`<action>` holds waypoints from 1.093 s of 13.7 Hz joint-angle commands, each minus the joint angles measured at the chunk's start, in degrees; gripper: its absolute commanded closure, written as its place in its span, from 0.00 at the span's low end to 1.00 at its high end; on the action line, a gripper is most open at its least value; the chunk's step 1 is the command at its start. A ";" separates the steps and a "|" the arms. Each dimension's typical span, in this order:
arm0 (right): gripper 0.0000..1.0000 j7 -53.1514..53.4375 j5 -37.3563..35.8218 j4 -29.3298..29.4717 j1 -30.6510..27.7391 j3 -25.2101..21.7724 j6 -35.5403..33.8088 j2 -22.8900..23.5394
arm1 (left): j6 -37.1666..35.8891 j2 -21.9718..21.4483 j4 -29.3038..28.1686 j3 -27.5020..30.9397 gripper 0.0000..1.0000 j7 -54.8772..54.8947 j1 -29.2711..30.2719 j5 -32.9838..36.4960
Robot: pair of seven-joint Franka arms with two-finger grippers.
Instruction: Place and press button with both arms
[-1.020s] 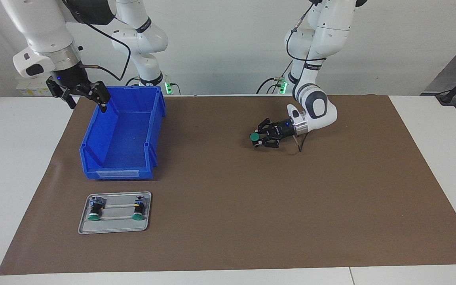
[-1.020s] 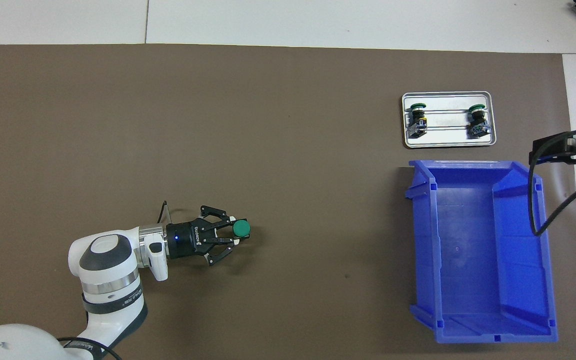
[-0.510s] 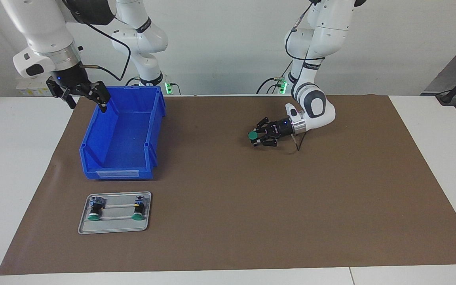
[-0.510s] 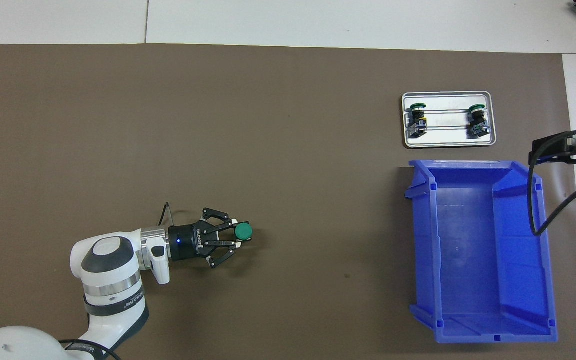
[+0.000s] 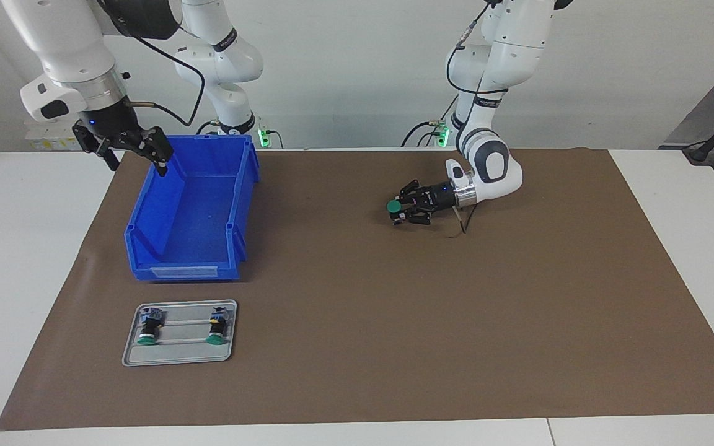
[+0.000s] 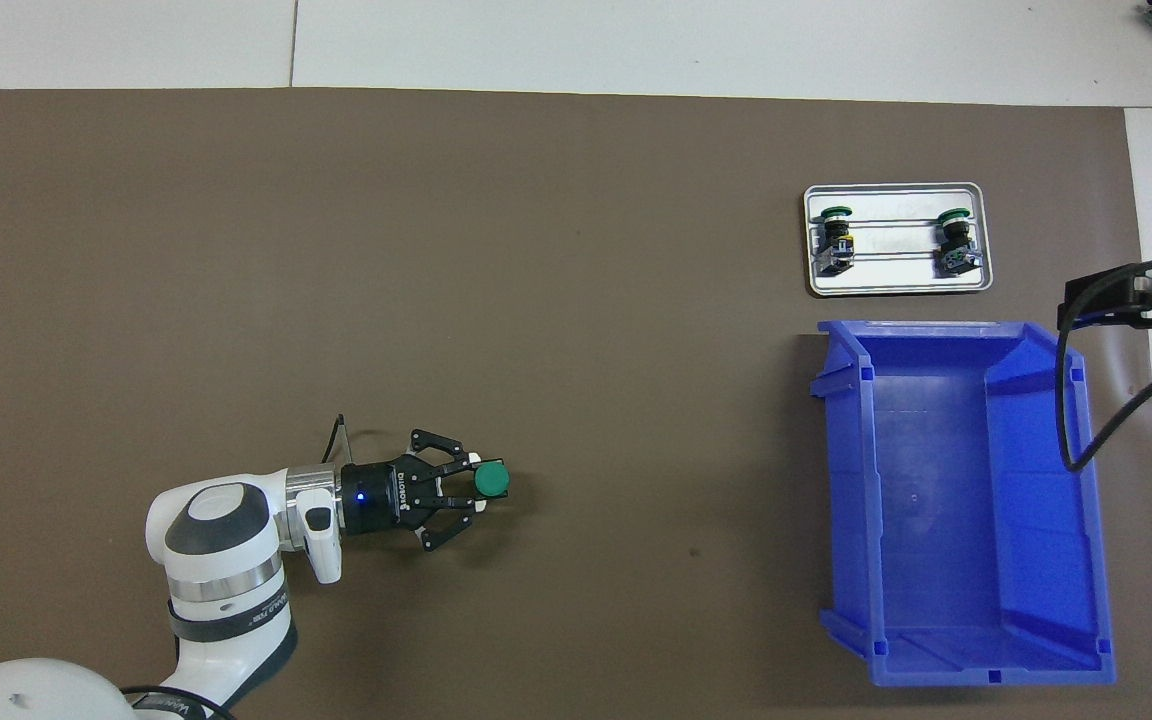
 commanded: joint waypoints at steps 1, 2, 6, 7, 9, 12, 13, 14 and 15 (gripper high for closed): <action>0.00 -1.25 0.21 -1.41 -0.54 0.09 0.56 -1.11 | -2.81 -1.94 -1.61 0.75 0.76 1.61 -0.89 -1.23; 0.00 -1.25 0.21 -1.41 -0.54 0.09 0.56 -1.11 | -3.00 -1.94 -1.61 0.66 0.76 1.70 -0.89 -1.23; 0.00 -1.25 0.21 -1.41 -0.54 0.09 0.56 -1.11 | -3.62 -2.02 -1.70 0.66 0.76 3.37 -1.51 -1.23; 0.00 -1.25 0.21 -1.41 -0.54 0.09 0.56 -1.11 | -3.35 -2.02 -1.96 0.66 0.76 3.98 -1.51 -1.23; 0.00 -1.25 0.21 -1.41 -0.54 0.09 0.56 -1.11 | -3.35 -2.28 -2.40 0.75 0.74 4.60 -1.51 -1.14; 0.00 -1.25 0.21 -1.41 -0.54 0.09 0.56 -1.11 | -0.82 -1.94 -1.96 0.66 0.68 4.95 -2.74 -1.14; 0.00 -1.25 0.21 -1.41 -0.54 0.09 0.56 -1.11 | -0.11 -1.59 -1.26 0.58 0.69 4.95 -3.00 -1.14; 0.00 -1.25 0.21 -1.41 -0.54 0.09 0.56 -1.11 | -0.01 -1.41 -0.39 0.58 0.69 4.87 -2.92 -1.14; 0.00 -1.25 0.21 -1.41 -0.54 0.09 0.56 -1.11 | 0.16 -1.15 0.49 0.66 0.68 4.86 -2.74 -1.23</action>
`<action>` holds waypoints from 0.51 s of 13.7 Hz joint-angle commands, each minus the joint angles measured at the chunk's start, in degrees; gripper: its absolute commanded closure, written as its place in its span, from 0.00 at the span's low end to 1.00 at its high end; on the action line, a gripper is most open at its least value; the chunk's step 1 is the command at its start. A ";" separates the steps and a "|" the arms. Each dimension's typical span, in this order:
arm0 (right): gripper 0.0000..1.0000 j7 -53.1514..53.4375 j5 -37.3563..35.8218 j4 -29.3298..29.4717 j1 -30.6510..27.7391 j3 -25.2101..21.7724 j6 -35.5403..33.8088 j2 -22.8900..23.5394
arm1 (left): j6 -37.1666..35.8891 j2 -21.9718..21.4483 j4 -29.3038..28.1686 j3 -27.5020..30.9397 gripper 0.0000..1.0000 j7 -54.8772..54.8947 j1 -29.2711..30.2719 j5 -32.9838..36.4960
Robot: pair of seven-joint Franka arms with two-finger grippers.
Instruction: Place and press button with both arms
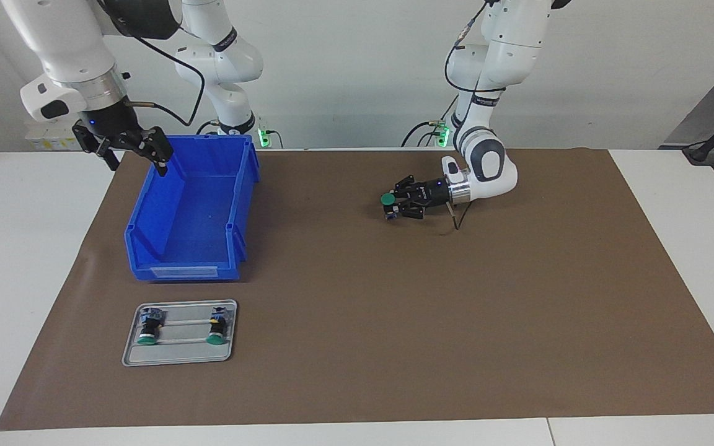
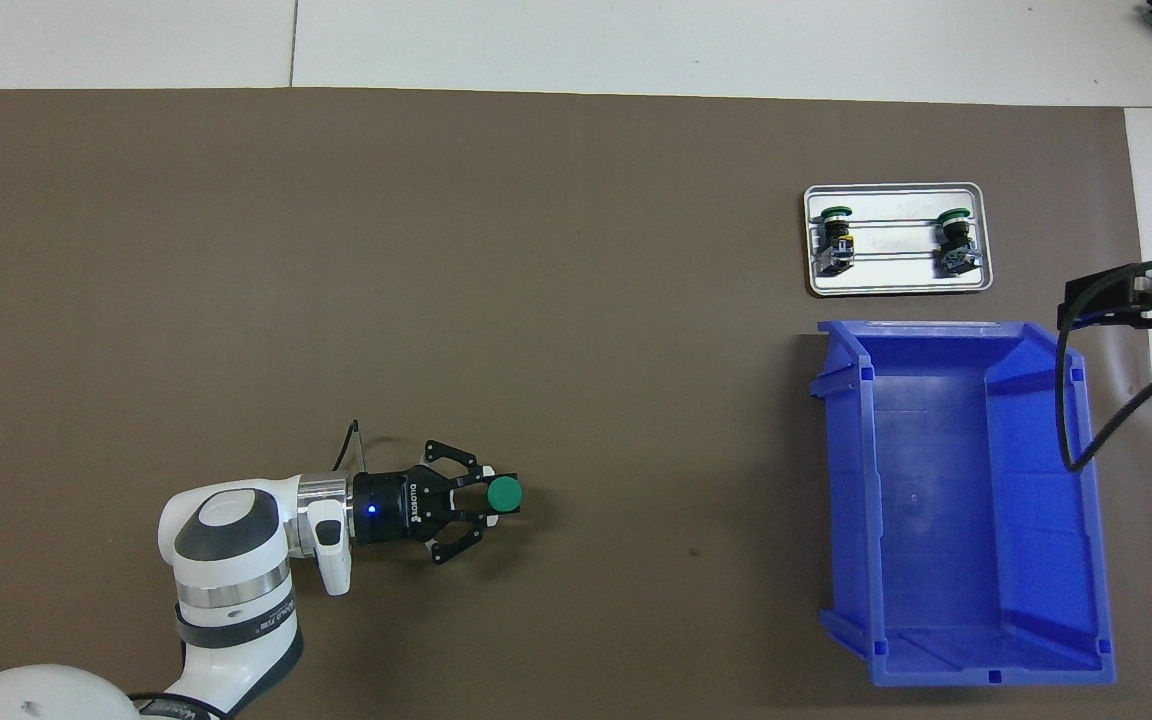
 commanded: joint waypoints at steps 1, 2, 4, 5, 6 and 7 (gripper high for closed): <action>0.00 -1.25 0.21 -1.41 -0.54 0.09 0.56 -1.11 | 2.84 -0.17 2.50 0.63 0.69 1.02 -1.00 -1.31; 0.00 -1.25 0.30 -1.41 -0.54 0.09 0.47 -1.11 | 5.29 0.97 4.52 0.63 0.68 0.76 -0.91 -1.48; 0.00 -1.25 0.21 -1.41 -0.54 0.09 0.56 -1.11 | 8.73 2.64 9.78 0.63 0.67 -2.30 -1.35 -3.93; 0.00 -1.25 0.21 -1.41 -0.54 0.09 0.56 -1.11 | 10.22 4.04 13.38 0.63 0.66 -5.71 -1.35 -4.12; 0.00 -1.25 0.21 -1.41 -0.54 0.09 0.56 -1.11 | 11.11 4.75 16.54 0.63 0.66 -9.05 -1.43 -4.12; 0.00 -1.25 0.21 -1.41 -0.54 0.09 0.56 -1.11 | 11.90 5.55 19.27 0.63 0.67 -11.26 -1.35 -4.12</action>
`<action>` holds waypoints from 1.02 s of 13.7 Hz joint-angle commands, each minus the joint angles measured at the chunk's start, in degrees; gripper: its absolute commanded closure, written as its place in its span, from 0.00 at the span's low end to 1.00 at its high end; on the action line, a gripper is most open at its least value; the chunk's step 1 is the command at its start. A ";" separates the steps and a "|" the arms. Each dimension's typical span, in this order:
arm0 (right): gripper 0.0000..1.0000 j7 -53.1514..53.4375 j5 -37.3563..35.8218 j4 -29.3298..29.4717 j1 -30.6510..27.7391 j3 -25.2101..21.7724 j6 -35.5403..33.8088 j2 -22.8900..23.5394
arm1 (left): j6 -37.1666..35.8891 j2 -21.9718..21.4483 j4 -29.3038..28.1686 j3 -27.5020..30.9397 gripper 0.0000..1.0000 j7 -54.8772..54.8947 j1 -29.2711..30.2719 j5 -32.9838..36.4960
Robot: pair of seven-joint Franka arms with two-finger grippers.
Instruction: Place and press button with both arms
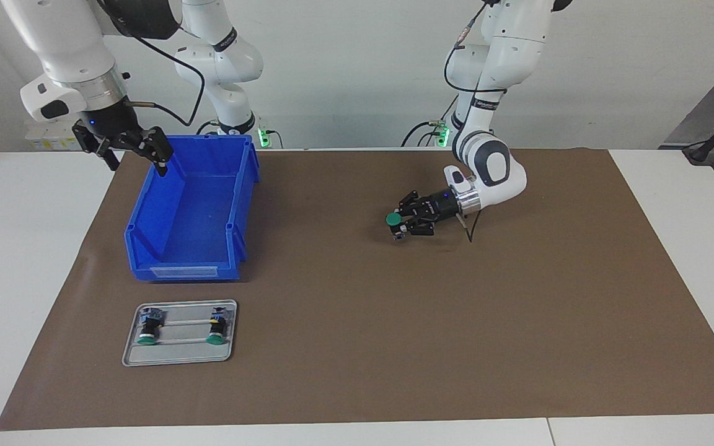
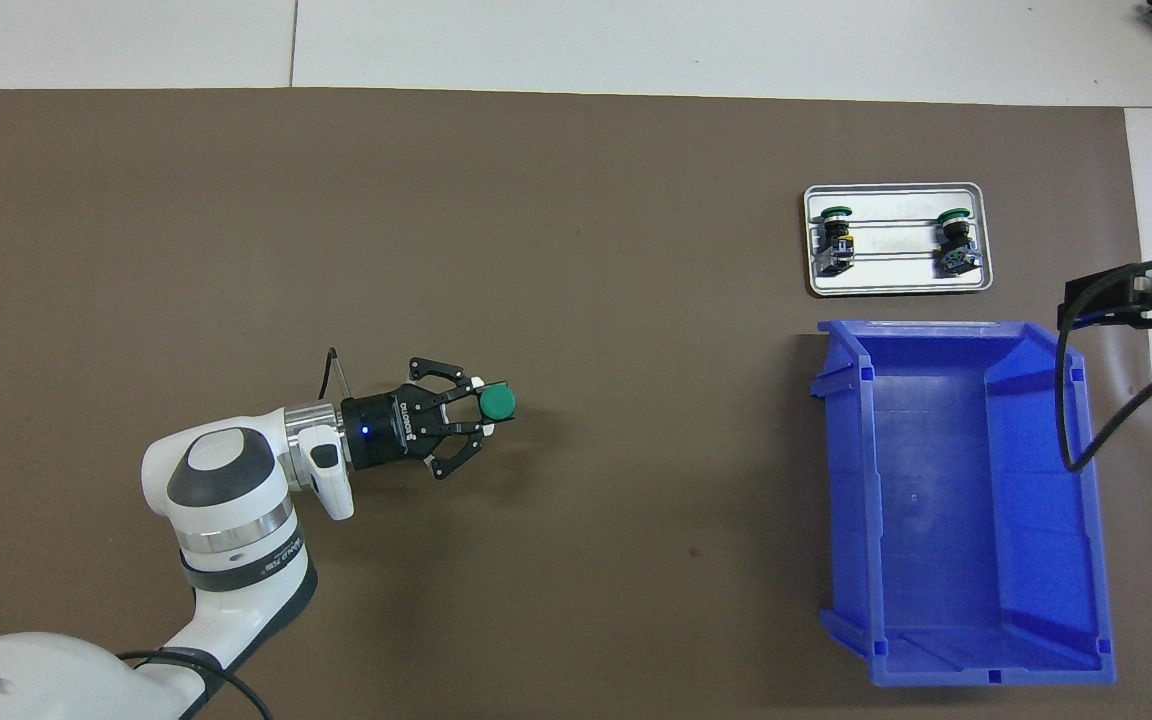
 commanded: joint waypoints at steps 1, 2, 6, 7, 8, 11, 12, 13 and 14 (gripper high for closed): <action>0.00 -1.25 0.30 -1.41 -0.54 0.09 0.56 -1.11 | 3.54 4.18 9.20 0.44 0.66 -6.49 -1.36 -1.19; 0.00 -1.25 0.21 -1.41 -0.54 0.09 0.47 -1.11 | 5.21 5.14 11.93 0.44 0.66 -8.60 -1.62 -1.19; 0.00 -1.25 0.21 -1.41 -0.54 0.09 0.47 -1.11 | 13.92 8.84 19.85 -0.17 0.66 -11.95 -3.82 -2.50; 0.00 -1.25 0.21 -1.41 -0.54 0.09 0.47 -1.11 | 14.62 9.36 20.99 -0.43 0.66 -12.22 -3.82 -2.59; 0.00 -1.25 0.21 -1.41 -0.54 0.09 0.47 -1.11 | 15.41 9.63 21.53 -0.61 0.66 -12.66 -3.82 -3.29; 0.00 -1.25 0.21 -1.41 -0.54 0.09 0.47 -1.11 | 16.49 10.42 22.42 -0.96 0.64 -12.58 -4.00 -4.09; 0.00 -1.25 0.21 -1.41 -0.54 0.09 0.47 -1.11 | 14.91 10.16 21.37 -0.96 0.60 -12.31 -4.00 -4.00; 0.00 -1.25 0.21 -1.41 -0.54 0.09 0.47 -1.11 | 13.85 9.64 19.36 -0.96 0.60 -12.05 -4.17 -4.00; 0.00 -1.16 0.21 -1.41 -0.54 0.09 0.47 -1.11 | 13.32 9.20 17.68 -0.87 0.60 -11.96 -4.78 -4.09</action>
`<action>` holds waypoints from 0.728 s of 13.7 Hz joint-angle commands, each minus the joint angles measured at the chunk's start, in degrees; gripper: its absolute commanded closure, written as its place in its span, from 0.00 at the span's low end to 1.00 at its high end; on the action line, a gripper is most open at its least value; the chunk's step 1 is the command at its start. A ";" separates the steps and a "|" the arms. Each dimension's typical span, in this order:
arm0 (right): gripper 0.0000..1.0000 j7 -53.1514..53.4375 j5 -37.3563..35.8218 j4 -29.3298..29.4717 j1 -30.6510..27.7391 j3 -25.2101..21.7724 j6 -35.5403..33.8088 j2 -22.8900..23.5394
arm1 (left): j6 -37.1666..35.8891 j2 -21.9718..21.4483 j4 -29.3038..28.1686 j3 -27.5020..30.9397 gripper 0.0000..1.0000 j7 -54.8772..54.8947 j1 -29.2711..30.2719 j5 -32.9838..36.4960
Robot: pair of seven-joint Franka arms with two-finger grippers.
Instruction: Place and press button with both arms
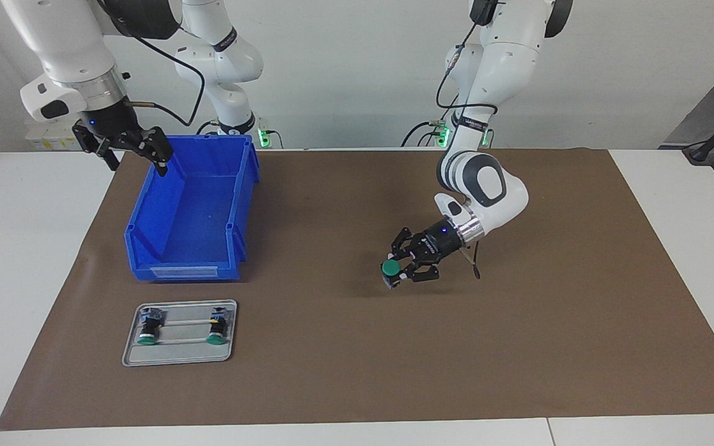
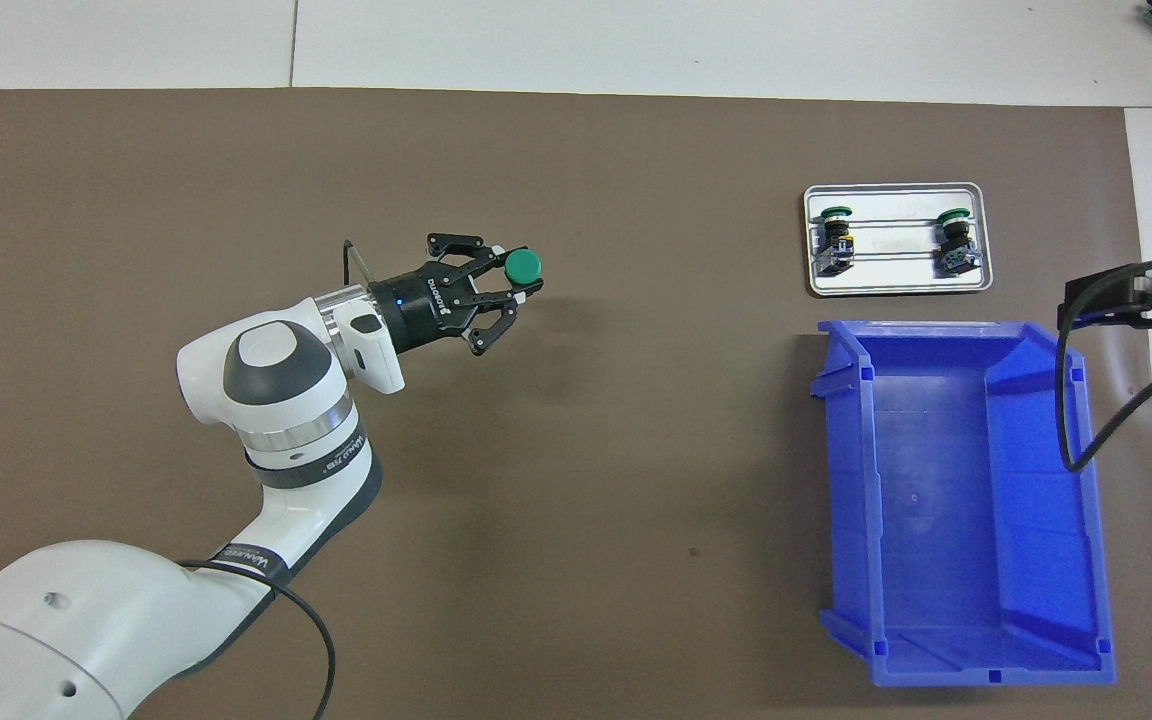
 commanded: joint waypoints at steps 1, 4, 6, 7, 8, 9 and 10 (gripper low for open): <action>0.00 -1.25 0.21 -1.40 -0.54 0.09 0.47 -1.11 | -2.26 -1.59 -5.18 0.53 0.60 0.96 -1.26 -1.22; 0.00 -1.16 0.21 -1.40 -0.54 0.09 0.47 -1.11 | -7.97 -4.58 -12.66 0.80 0.59 5.61 0.06 -1.21; 0.00 -1.25 0.21 -1.40 -0.54 0.09 0.47 -1.11 | -8.51 -5.29 -15.21 0.71 0.59 7.11 0.41 -1.21; 0.00 -1.25 0.21 -1.40 -0.54 0.09 0.47 -1.11 | -8.68 -5.81 -16.62 0.71 0.59 8.08 0.41 -1.21; 0.00 -1.25 0.21 -1.40 -0.54 0.09 0.47 -1.11 | -9.64 -6.16 -17.85 0.80 0.59 8.43 0.50 -1.21; 0.00 -1.16 0.21 -1.40 -0.54 0.09 0.47 -1.11 | -10.44 -6.69 -18.99 0.80 0.59 8.70 0.50 -1.21; 0.00 -1.16 0.21 -1.40 -0.54 0.09 0.47 -1.11 | -10.44 -6.87 -19.96 0.80 0.59 9.75 0.59 -1.21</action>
